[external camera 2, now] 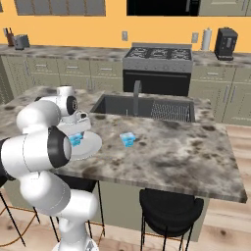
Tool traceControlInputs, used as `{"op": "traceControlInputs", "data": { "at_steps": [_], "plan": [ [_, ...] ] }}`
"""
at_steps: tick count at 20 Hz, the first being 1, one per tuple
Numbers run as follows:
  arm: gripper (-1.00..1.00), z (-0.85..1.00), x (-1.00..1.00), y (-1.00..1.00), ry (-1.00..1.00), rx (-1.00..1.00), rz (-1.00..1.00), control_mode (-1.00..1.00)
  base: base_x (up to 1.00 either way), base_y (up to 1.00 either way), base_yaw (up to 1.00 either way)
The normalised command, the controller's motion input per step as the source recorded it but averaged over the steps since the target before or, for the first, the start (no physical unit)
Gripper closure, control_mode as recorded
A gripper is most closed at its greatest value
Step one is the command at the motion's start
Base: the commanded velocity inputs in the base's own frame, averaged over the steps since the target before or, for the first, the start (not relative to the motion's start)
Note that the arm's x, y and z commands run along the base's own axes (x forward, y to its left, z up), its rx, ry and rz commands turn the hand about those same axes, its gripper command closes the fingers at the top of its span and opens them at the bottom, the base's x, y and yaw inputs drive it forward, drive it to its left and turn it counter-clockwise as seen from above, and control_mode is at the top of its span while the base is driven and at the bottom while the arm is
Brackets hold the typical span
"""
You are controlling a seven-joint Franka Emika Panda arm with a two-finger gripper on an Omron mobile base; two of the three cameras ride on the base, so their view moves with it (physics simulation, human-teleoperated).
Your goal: Place two yogurt containers on each plate.
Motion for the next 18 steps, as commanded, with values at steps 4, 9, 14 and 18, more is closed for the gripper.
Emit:
{"op": "traceControlInputs", "data": {
  "at_steps": [4,9,14,18],
  "plan": [
    [-1.00,0.04,0.00,0.04,0.00,0.00,0.00,-1.00,0.00,0.00,0.00],
    [-1.00,0.46,-0.09,0.00,0.00,0.00,0.00,-1.00,0.00,0.00,0.00],
    [-1.00,0.46,-0.06,-0.19,0.00,0.00,-0.01,-1.00,0.00,0.00,0.00],
    [-1.00,0.36,0.06,-0.69,0.01,0.00,-0.08,-1.00,0.00,0.00,0.00]
  ]
}}
